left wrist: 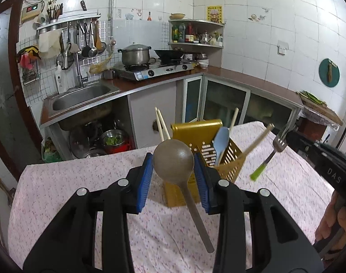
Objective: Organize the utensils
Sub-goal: 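Lower the fork into the yellow holder while the left tool lowers the spoon in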
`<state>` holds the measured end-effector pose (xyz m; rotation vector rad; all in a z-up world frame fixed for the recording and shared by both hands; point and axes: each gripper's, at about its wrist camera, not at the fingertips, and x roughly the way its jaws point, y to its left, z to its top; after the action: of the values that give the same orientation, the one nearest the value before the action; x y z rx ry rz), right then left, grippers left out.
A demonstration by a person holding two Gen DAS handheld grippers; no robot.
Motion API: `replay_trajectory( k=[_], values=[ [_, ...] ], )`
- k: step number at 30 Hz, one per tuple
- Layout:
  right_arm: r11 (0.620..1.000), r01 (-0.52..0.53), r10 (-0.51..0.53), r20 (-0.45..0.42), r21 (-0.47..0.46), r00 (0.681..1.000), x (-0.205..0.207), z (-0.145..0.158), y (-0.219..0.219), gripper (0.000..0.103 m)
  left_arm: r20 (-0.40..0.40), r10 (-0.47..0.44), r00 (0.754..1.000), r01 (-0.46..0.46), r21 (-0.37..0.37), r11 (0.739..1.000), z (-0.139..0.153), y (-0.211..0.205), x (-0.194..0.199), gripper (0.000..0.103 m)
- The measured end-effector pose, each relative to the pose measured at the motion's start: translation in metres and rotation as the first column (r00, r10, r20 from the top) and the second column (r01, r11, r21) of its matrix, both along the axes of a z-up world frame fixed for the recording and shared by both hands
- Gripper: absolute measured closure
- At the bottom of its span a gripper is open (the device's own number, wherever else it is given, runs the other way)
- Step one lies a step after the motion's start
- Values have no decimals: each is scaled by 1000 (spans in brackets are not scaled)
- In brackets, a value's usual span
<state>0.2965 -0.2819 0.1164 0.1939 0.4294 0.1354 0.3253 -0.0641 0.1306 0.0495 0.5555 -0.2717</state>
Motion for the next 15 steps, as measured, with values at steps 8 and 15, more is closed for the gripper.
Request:
replay_trajectory(
  k=[8, 15],
  values=[
    [1000, 6, -6, -6, 13, 1000, 3, 1, -2, 102, 5, -5, 1000, 5, -11, 1000, 5, 2, 8, 68],
    [999, 9, -8, -28, 48, 1000, 0, 5, -3, 102, 10, -1, 1000, 1, 8, 1000, 6, 0, 8, 68]
  ],
)
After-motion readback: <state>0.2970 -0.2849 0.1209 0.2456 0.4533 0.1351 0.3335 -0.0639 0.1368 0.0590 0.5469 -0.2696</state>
